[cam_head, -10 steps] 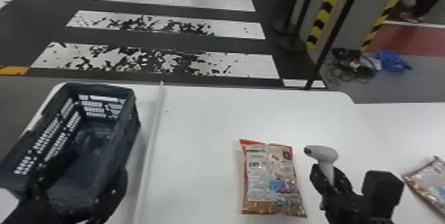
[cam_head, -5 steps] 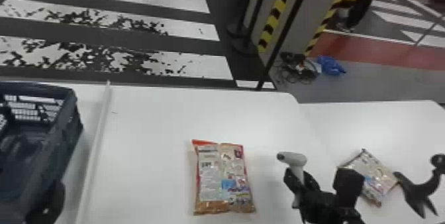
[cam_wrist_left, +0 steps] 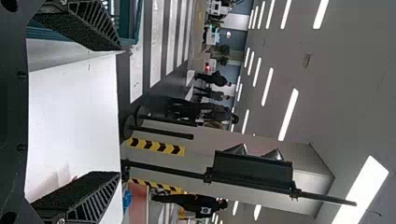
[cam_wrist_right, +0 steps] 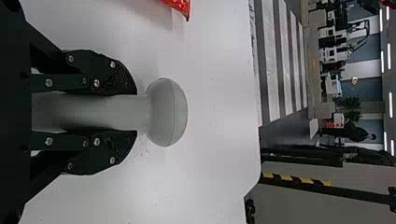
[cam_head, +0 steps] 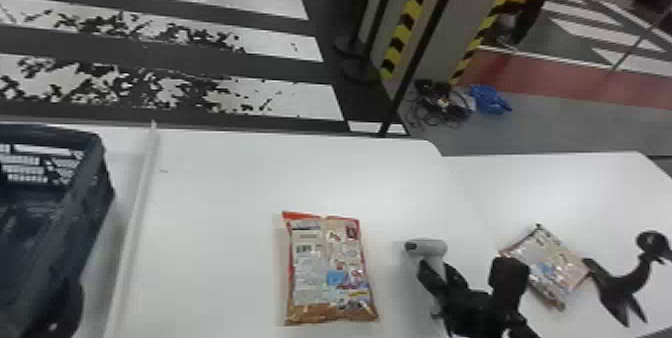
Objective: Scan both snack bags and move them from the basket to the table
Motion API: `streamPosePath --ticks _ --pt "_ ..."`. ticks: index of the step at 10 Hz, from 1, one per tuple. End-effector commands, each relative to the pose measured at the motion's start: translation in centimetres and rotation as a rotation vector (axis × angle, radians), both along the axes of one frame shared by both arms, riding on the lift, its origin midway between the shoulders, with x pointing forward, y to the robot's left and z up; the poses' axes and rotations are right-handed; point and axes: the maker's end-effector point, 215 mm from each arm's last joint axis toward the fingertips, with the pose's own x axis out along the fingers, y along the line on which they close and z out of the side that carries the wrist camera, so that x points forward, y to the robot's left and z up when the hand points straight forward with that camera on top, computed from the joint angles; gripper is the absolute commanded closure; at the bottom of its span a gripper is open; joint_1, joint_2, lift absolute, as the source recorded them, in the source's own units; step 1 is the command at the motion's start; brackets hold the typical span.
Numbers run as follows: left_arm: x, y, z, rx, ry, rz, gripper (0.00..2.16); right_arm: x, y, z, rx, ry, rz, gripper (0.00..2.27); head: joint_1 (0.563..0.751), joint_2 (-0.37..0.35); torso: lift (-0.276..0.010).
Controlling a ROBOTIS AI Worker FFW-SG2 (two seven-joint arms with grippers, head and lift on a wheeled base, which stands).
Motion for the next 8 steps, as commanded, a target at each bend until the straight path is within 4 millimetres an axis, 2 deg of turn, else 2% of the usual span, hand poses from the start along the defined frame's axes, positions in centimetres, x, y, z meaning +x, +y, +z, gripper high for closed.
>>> streamPosePath --ticks 1,2,3,4,5,6,8 --pt "0.0 0.0 0.0 -0.001 0.000 0.000 0.03 -0.1 -0.9 -1.4 0.014 0.019 -0.001 2.25 0.695 -0.350 -0.098" --pt "-0.1 -0.1 0.0 -0.004 0.001 -0.005 0.03 0.0 -1.3 -1.9 0.026 0.026 0.005 2.25 0.695 -0.350 -0.098" --pt "0.0 0.0 -0.2 -0.005 0.004 -0.003 0.03 -0.1 -1.3 -2.1 0.031 0.030 0.008 2.15 0.695 -0.350 -0.098" --pt "0.2 -0.1 -0.1 -0.007 0.001 -0.001 0.03 -0.1 -1.3 -1.8 0.029 0.016 0.008 1.47 0.695 -0.350 -0.098" --pt "0.3 -0.1 0.0 -0.007 -0.004 -0.001 0.03 -0.5 -1.1 -0.9 0.023 -0.001 0.012 0.27 0.695 -0.350 -0.098" --pt "0.4 -0.1 0.1 -0.005 -0.007 -0.001 0.03 -0.7 -0.7 1.0 0.024 -0.035 0.011 0.00 0.695 -0.350 -0.098" --pt "0.7 -0.1 -0.2 -0.005 -0.003 0.000 0.03 -1.0 0.6 4.7 0.016 -0.102 0.019 0.05 0.695 -0.350 -0.098"
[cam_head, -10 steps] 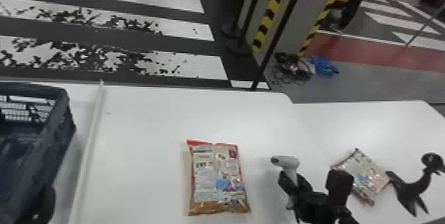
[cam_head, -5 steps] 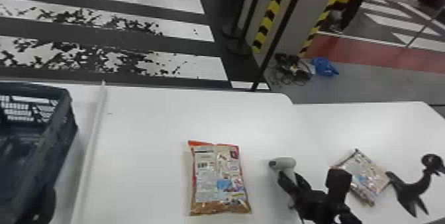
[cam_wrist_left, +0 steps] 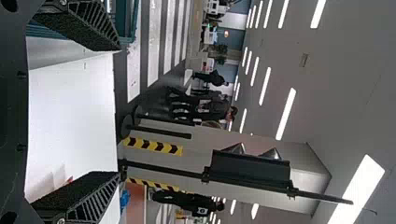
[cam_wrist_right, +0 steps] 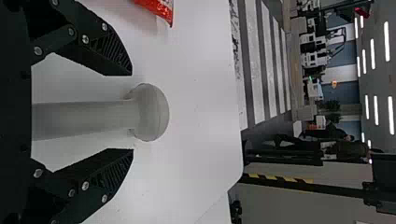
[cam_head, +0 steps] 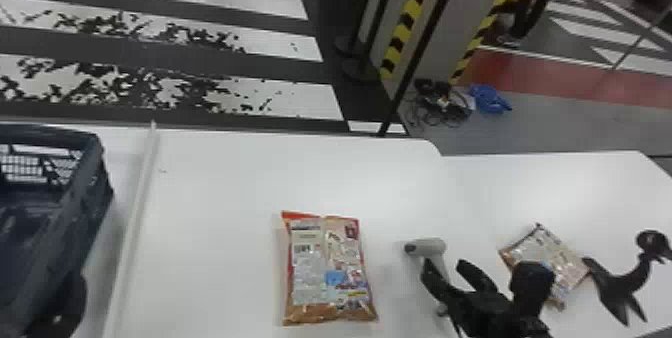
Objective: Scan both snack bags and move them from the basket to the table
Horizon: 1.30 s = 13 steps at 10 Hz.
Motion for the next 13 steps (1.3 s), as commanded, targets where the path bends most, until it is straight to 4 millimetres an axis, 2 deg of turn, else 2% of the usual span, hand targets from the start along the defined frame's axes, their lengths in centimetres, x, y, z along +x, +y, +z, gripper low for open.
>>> streamPosePath --ticks 1,3,4,6,8,10,12,13 --pt "0.2 -0.1 -0.2 -0.001 0.001 -0.001 0.03 -0.1 1.2 2.2 0.004 -0.039 0.012 0.05 0.695 -0.350 -0.098" --pt "0.3 0.0 -0.2 -0.002 0.000 0.000 0.03 -0.6 3.7 5.2 0.015 -0.084 0.047 0.05 0.695 -0.350 -0.098" --pt "0.4 0.0 -0.2 0.000 -0.002 0.002 0.03 -0.8 5.7 6.4 0.025 -0.092 0.067 0.05 0.695 -0.341 -0.098" --pt "0.6 -0.1 -0.4 0.001 -0.001 0.004 0.03 -1.0 10.6 6.3 0.059 -0.060 0.114 0.06 0.695 -0.288 -0.098" --pt "0.7 0.0 -0.7 0.003 0.003 0.005 0.03 -1.2 15.0 5.1 0.105 -0.005 0.167 0.06 0.695 -0.228 -0.098" --pt "1.0 0.1 -0.8 0.006 0.002 0.007 0.03 -1.4 18.4 3.8 0.136 0.054 0.217 0.06 0.695 -0.152 -0.098" --pt "1.1 0.1 -0.9 0.008 0.004 0.004 0.03 -0.9 19.1 2.9 0.159 0.086 0.241 0.06 0.695 -0.098 -0.098" --pt "1.1 0.1 -0.9 0.010 0.004 0.001 0.03 -0.7 18.0 1.5 0.200 0.129 0.239 0.06 0.695 -0.092 -0.098"
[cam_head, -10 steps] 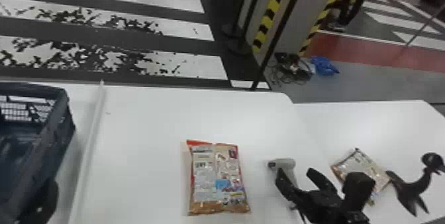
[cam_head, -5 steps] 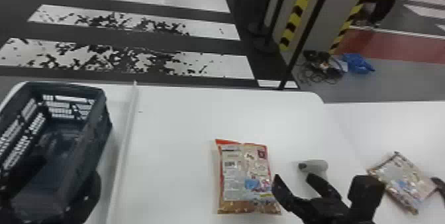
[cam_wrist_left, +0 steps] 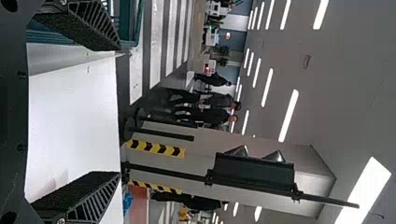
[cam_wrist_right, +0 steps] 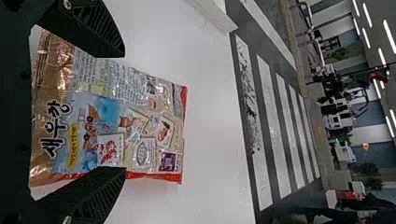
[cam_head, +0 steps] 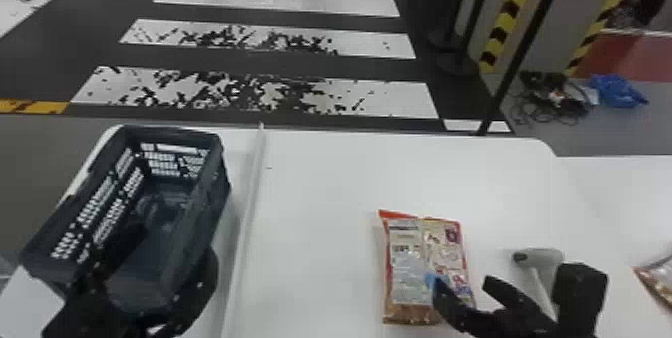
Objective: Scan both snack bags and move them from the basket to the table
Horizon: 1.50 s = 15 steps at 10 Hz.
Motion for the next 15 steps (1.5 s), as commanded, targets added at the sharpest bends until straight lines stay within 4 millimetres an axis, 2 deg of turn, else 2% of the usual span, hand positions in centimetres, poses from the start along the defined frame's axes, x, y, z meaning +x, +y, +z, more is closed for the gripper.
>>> streamPosePath --ticks 1,3,6,10,11,15 --pt "0.1 0.0 0.0 0.001 0.000 0.000 0.03 0.4 -2.0 -1.5 0.038 0.054 -0.017 0.06 0.695 -0.089 -0.098" --pt "0.2 0.0 -0.1 0.006 0.001 0.003 0.03 0.7 -3.8 -2.4 0.077 0.110 -0.023 0.06 0.695 -0.121 -0.098" --pt "0.0 -0.5 -0.2 0.012 0.001 -0.005 0.03 0.4 -5.1 -4.3 0.227 0.223 -0.016 0.06 0.695 -0.154 -0.098" --pt "-0.2 -1.1 -0.1 0.013 0.000 -0.013 0.03 0.1 -4.1 -4.7 0.297 0.242 0.027 0.06 0.695 -0.180 -0.098" --pt "-0.2 -1.1 -0.1 0.014 0.000 -0.013 0.03 0.5 -3.7 -4.6 0.329 0.237 0.045 0.06 0.695 -0.178 -0.098" --pt "-0.1 -0.9 -0.1 0.022 -0.002 -0.013 0.03 0.3 -2.0 -5.2 0.341 0.254 0.087 0.06 0.695 -0.146 -0.098"
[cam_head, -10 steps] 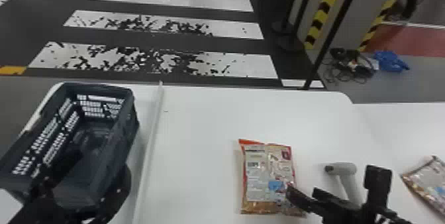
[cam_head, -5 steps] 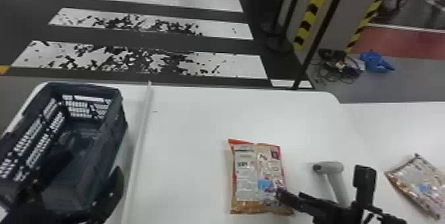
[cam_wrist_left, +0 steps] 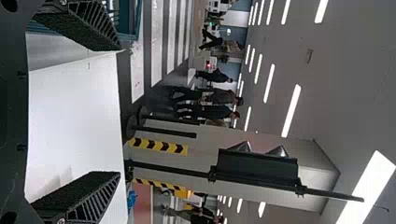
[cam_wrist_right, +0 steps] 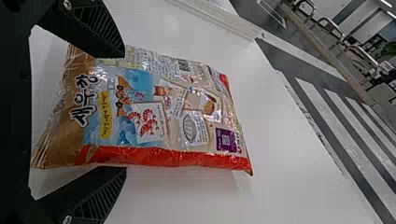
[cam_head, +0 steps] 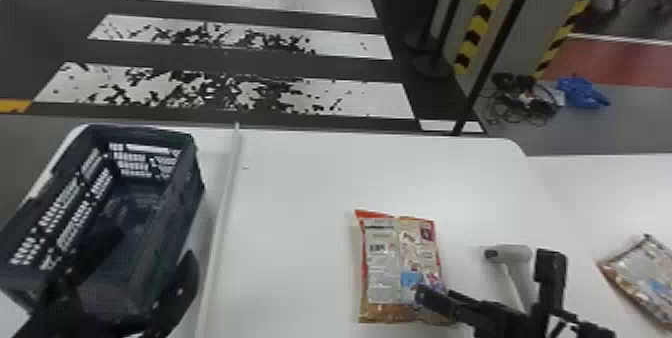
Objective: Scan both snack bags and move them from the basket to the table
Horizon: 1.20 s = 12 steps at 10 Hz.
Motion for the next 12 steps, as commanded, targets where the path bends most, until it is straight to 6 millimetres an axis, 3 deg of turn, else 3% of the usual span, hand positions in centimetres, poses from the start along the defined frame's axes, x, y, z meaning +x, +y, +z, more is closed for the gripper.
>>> streamPosePath --ticks 1,2,3,4,8,10,12 --pt "0.1 0.1 -0.1 0.003 0.000 0.001 0.03 0.1 0.4 -0.3 0.001 0.006 0.023 0.13 0.695 -0.142 -0.098" --pt "0.2 0.1 -0.1 0.003 0.000 0.000 0.03 0.1 0.4 -0.8 0.005 0.030 0.038 0.52 0.695 -0.134 -0.098" --pt "0.2 0.2 -0.2 0.003 0.002 0.001 0.03 -0.2 0.5 -1.6 0.010 0.074 0.045 1.69 0.695 -0.128 -0.098" --pt "0.3 0.2 -0.2 0.000 0.001 0.002 0.03 -0.1 0.0 -2.1 -0.008 0.083 0.042 2.25 0.695 -0.128 -0.098" --pt "0.4 0.0 -0.3 -0.008 0.002 0.002 0.03 -0.1 -1.9 -1.4 -0.049 0.009 0.020 2.25 0.695 -0.150 -0.098" --pt "0.4 -0.2 -0.3 -0.007 0.002 0.001 0.03 0.0 -2.8 0.5 -0.067 -0.039 0.008 2.25 0.695 -0.165 -0.098" --pt "0.4 -0.6 -0.2 -0.009 0.000 -0.004 0.03 0.8 -3.6 3.7 -0.085 -0.100 -0.004 2.25 0.695 -0.183 -0.098"
